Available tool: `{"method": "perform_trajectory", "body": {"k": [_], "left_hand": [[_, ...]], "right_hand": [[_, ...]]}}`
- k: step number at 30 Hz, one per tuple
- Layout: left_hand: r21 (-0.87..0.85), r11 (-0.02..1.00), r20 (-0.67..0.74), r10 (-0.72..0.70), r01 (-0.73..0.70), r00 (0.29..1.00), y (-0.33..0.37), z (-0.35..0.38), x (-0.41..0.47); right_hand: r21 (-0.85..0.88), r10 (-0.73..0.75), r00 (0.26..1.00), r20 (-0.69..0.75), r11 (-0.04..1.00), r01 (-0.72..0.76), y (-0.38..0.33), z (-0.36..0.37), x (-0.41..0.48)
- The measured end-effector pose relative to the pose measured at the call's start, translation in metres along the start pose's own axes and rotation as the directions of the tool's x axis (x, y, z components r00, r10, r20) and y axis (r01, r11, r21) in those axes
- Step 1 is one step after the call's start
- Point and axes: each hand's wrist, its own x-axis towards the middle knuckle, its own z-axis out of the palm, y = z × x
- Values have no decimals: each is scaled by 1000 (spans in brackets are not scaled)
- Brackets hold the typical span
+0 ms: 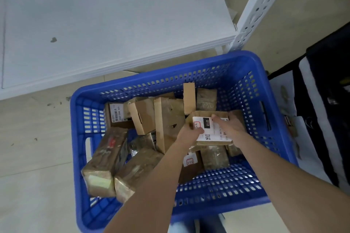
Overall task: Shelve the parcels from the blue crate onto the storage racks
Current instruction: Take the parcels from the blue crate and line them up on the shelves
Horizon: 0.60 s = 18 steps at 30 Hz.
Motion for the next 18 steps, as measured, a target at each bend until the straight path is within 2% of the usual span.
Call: {"method": "perform_trajectory", "body": {"k": [4,11,15,18], "left_hand": [[-57,995,-96,73,-79,993,16,-26,-53],[-49,973,-220,209,-224,953,74,-82,-180],[8,948,-227,311,-317,923,104,-116,-255],[32,945,-232,323,-325,917,124,-142,-312]], "right_hand": [[112,-17,1000,7,994,16,-33,-16,-57],[165,-178,984,17,971,173,-104,-54,-172],[234,-217,974,61,952,197,-142,-77,-245],[337,-225,967,120,925,173,-166,-92,-299]]}}
